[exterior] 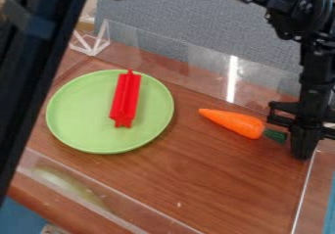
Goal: Move the carrot from the green plate to the table
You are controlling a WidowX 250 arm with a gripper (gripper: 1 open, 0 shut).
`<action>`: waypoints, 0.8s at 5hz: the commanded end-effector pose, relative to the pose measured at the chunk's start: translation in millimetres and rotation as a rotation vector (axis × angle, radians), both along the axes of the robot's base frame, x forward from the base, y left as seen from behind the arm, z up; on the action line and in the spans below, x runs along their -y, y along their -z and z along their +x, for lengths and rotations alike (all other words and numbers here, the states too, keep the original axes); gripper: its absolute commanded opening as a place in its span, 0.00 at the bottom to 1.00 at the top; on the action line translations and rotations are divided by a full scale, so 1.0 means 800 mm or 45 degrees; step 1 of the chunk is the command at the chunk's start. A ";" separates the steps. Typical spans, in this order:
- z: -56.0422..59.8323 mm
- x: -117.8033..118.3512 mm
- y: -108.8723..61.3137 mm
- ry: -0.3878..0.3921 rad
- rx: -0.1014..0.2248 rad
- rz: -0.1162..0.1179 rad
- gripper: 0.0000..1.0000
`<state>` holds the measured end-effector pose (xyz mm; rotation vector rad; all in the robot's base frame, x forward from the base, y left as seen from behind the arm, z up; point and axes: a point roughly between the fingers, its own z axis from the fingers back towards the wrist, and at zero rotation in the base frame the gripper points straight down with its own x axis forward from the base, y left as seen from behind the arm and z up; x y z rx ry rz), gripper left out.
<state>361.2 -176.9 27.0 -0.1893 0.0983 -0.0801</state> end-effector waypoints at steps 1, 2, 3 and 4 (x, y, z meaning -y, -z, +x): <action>-0.007 0.004 -0.016 -0.027 0.044 -0.035 0.00; -0.011 -0.004 -0.012 -0.072 0.035 -0.036 0.00; -0.012 -0.016 -0.011 -0.050 0.025 -0.032 0.00; -0.012 -0.029 -0.011 -0.019 0.013 -0.023 0.00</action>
